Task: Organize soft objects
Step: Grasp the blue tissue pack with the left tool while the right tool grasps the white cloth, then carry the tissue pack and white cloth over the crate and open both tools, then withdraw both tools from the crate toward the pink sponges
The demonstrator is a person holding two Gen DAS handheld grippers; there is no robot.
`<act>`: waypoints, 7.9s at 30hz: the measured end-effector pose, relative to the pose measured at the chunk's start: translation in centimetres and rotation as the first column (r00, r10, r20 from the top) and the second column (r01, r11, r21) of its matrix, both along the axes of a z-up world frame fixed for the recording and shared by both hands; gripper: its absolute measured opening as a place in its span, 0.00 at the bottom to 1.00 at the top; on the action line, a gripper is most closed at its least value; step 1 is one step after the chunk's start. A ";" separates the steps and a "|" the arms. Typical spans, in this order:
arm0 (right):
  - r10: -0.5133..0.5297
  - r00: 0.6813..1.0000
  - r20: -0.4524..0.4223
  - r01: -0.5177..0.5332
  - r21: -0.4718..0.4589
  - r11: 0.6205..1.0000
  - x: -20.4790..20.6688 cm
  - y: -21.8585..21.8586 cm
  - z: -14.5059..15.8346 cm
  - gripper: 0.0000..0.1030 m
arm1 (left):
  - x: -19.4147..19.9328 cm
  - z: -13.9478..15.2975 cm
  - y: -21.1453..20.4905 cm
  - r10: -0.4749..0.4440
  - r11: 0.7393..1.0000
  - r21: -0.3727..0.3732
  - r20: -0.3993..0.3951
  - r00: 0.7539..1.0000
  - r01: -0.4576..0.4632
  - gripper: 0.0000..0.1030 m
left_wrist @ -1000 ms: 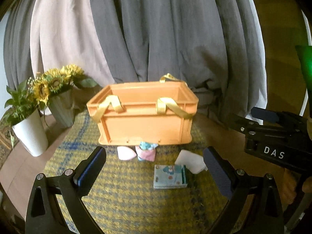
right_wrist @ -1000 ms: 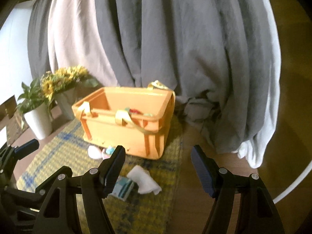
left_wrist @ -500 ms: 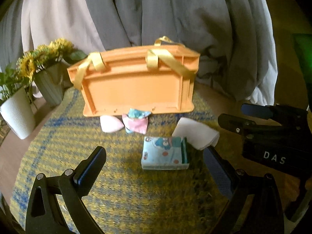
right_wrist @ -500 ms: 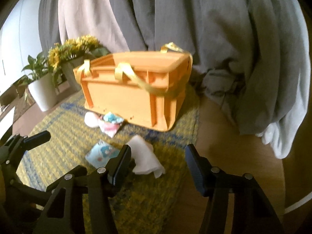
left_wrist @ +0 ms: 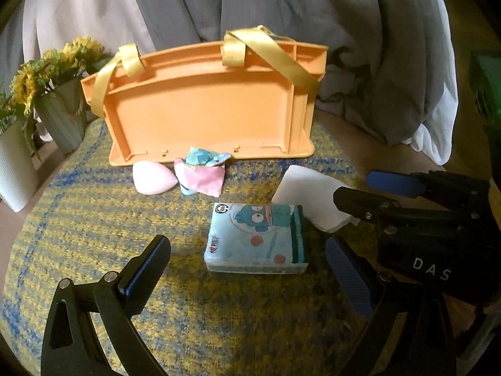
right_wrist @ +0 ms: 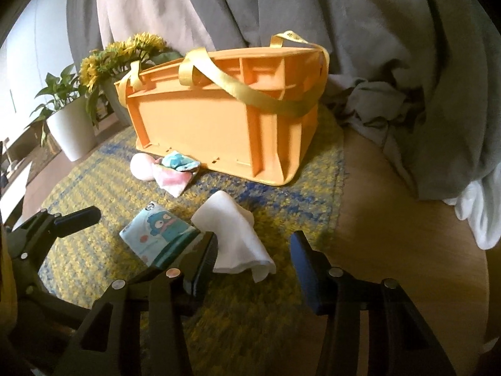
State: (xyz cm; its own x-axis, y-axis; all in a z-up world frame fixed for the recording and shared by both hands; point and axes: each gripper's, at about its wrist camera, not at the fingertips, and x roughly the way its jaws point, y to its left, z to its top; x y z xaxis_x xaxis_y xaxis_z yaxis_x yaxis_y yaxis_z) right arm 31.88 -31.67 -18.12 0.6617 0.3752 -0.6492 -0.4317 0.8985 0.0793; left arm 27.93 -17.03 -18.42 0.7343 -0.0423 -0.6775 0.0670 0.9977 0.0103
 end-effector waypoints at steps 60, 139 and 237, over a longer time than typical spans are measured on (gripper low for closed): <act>-0.285 0.953 0.105 0.272 0.117 0.955 -8.6 3.4 12.0 0.09 | -5.5 13.6 7.7 -0.050 0.995 -0.071 0.215 0.975 0.067 0.69; -0.466 0.860 0.210 0.459 0.082 0.884 9.7 10.5 15.2 0.10 | 16.6 15.5 13.2 -0.225 0.974 0.039 0.284 0.932 0.223 0.69; -0.392 0.919 -0.026 0.393 0.027 0.919 1.1 13.6 6.5 0.69 | 5.5 5.3 15.2 -0.347 0.933 0.141 0.119 0.930 0.330 0.92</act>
State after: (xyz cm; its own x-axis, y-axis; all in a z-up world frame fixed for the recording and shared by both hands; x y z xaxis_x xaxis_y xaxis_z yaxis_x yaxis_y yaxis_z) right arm 32.98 -18.08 -11.59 0.7472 0.1080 -0.6557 -0.0426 0.9925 0.1149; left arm 33.42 -1.83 -13.07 0.7777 -0.2322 -0.5842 0.3900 0.9071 0.1587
